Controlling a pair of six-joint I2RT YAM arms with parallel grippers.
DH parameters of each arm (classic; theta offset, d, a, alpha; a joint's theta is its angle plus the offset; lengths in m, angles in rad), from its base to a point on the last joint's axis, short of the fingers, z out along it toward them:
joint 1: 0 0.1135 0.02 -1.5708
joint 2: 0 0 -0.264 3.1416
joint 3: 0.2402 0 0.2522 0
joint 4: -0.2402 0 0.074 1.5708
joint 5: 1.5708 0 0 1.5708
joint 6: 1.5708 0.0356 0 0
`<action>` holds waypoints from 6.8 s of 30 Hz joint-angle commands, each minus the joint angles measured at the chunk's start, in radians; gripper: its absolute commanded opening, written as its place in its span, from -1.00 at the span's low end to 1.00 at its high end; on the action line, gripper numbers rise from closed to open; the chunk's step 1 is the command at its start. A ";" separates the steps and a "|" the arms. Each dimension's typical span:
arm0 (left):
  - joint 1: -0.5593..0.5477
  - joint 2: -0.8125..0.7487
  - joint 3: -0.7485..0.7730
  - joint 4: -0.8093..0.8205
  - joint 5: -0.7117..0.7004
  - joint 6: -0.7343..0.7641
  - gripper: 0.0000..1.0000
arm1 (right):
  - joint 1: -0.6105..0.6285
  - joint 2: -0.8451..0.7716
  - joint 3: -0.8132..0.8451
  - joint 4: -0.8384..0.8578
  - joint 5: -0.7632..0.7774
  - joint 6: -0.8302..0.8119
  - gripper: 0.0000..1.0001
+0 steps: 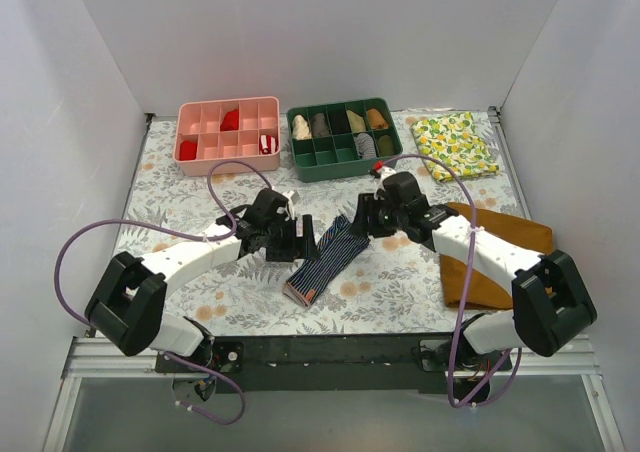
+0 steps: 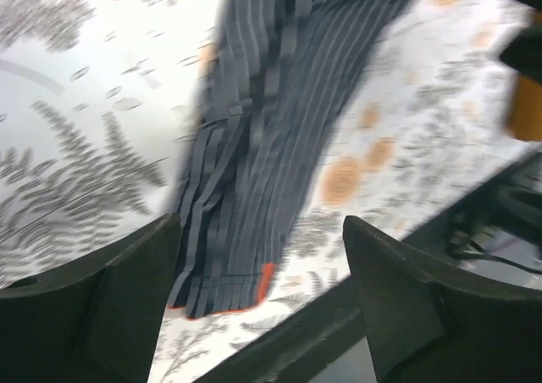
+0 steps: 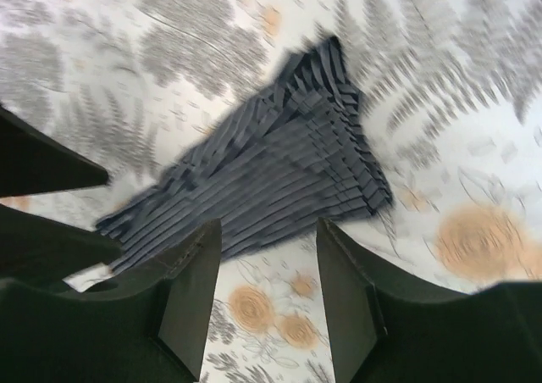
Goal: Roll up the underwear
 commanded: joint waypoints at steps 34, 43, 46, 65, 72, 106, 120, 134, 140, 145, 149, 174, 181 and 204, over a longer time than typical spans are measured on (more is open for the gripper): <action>0.023 -0.055 -0.275 0.183 0.124 -0.169 0.36 | 0.001 0.310 0.134 -0.185 0.273 -0.066 0.15; 0.001 -0.129 -0.388 0.245 0.150 -0.275 0.36 | 0.001 0.465 0.318 -0.208 0.225 -0.160 0.16; -0.002 -0.137 -0.393 0.255 0.130 -0.275 0.38 | 0.001 0.496 0.385 -0.239 0.231 -0.197 0.15; 0.066 0.107 -0.331 0.415 0.317 -0.117 0.35 | -0.012 0.117 0.091 -0.249 0.212 -0.140 0.18; 0.066 0.066 -0.396 0.444 0.322 -0.160 0.30 | -0.012 0.045 0.073 -0.275 0.161 -0.140 0.18; 0.066 0.221 -0.302 0.362 0.223 -0.140 -0.61 | 0.103 -0.153 -0.058 -0.196 -0.025 -0.143 0.17; 0.164 0.445 0.069 0.001 0.254 0.138 -0.90 | 0.373 -0.153 -0.012 -0.220 0.149 -0.381 0.22; 0.199 0.652 0.357 -0.335 0.338 0.280 -1.00 | 0.541 -0.020 0.054 -0.144 0.434 -0.577 0.30; 0.199 0.640 0.362 -0.403 0.348 0.268 -1.00 | 0.579 -0.006 0.042 -0.056 0.457 -0.620 0.34; 0.199 0.632 0.405 -0.449 0.375 0.262 -1.00 | 0.623 0.031 0.054 -0.042 0.454 -0.645 0.36; 0.202 0.623 0.460 -0.485 0.378 0.254 -1.00 | 0.674 0.042 0.059 -0.045 0.464 -0.652 0.36; 0.205 0.650 0.459 -0.441 0.426 0.242 -1.00 | 0.800 0.330 0.039 0.246 0.823 -0.666 0.41; 0.207 0.656 0.453 -0.441 0.424 0.253 -1.00 | 0.800 0.376 0.017 0.260 0.840 -0.680 0.40; 0.228 0.656 0.457 -0.406 0.433 0.264 -1.00 | 0.659 0.301 -0.041 0.199 0.460 -0.597 -0.60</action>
